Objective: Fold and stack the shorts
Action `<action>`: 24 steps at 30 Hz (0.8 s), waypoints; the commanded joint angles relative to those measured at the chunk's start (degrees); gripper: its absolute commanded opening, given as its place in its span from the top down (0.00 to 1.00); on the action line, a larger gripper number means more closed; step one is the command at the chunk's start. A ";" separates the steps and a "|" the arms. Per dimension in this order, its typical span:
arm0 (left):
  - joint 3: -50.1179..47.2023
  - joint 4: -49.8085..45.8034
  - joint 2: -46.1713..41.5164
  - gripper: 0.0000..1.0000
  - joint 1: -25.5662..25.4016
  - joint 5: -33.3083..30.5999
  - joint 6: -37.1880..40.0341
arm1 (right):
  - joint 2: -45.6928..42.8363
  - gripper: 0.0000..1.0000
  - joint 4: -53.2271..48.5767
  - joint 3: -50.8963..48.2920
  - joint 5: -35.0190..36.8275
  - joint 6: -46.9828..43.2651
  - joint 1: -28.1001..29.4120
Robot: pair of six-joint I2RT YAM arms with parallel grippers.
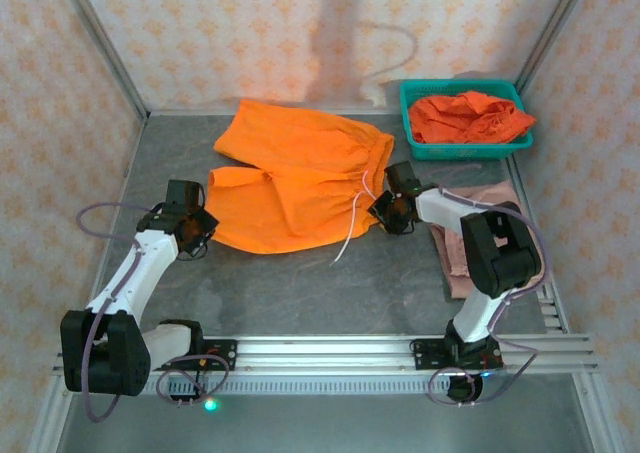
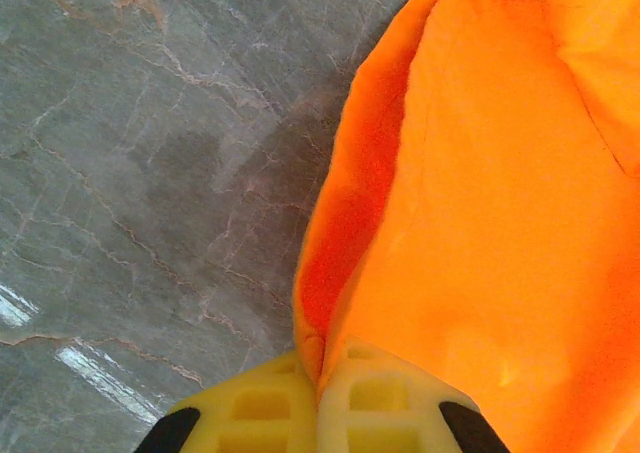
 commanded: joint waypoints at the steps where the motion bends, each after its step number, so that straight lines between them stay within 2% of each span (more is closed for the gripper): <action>1: -0.25 -0.94 0.38 0.99 0.52 -1.28 0.63 | 1.44 0.67 -1.84 1.13 1.96 -0.69 -0.37; 10: 3.93 -3.61 0.43 1.00 0.52 -2.58 2.21 | 1.31 1.00 -5.02 5.78 3.20 -2.19 -0.58; 15: 13.32 -9.67 -0.97 1.00 0.97 -3.97 4.64 | -3.82 1.00 -10.03 11.01 3.92 -4.68 -1.07; 21: 30.86 -15.94 -1.42 1.00 1.21 -6.51 6.91 | -10.13 1.00 -17.34 21.42 5.47 -8.71 -1.59; 24: 41.85 -17.75 0.84 1.00 1.30 -7.14 8.12 | -10.88 1.00 -20.65 29.73 5.66 -10.72 -2.30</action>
